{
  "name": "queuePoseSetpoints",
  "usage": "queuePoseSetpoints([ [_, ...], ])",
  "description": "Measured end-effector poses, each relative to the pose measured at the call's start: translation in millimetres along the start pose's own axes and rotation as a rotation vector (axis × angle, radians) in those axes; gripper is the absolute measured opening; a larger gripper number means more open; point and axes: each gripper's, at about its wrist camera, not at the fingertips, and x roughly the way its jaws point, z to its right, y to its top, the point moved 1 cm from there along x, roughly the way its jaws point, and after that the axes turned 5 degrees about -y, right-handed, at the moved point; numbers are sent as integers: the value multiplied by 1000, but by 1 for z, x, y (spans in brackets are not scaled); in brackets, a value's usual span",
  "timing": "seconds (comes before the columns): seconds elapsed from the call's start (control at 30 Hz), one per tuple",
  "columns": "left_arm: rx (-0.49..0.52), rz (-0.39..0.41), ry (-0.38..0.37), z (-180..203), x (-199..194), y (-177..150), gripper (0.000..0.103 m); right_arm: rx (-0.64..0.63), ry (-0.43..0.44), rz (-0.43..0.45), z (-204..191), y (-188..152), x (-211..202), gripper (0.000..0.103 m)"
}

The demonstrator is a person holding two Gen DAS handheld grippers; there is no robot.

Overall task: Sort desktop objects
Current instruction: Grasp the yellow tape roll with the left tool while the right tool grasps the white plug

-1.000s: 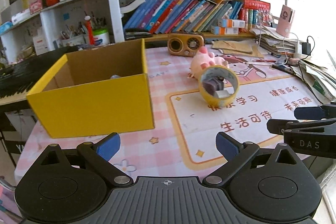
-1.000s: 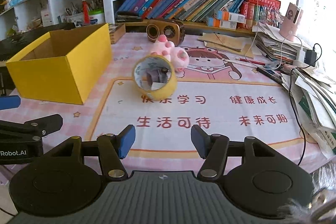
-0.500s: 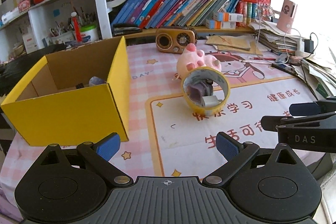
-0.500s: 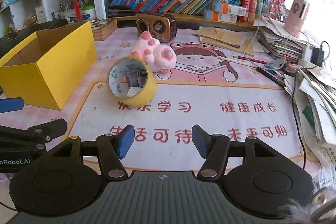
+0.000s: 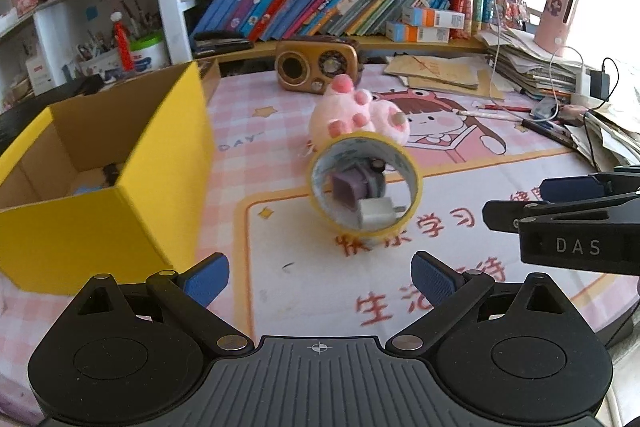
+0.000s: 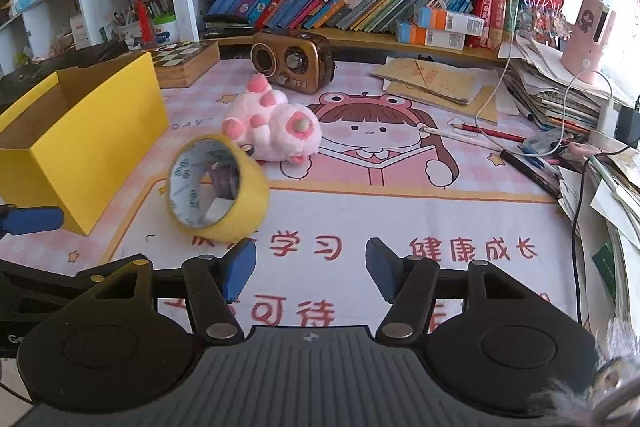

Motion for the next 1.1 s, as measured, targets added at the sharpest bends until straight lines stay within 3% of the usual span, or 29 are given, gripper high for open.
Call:
queuePoseSetpoints([
  [0.27,35,-1,-56,13,40,18,99,15,-6,8,23,11,14,60],
  [0.7,-23,-30,-112,8,90,47,98,20,4,-22,48,21,34,61],
  [0.77,-49,-46,-108,7,92,49,92,20,12,-29,48,22,37,61],
  [0.87,-70,-48,-109,5,88,49,91,10,29,-34,46,24,41,62],
  [1.1,-115,30,-39,-8,52,55,91,-19,103,-70,34,26,56,63],
])
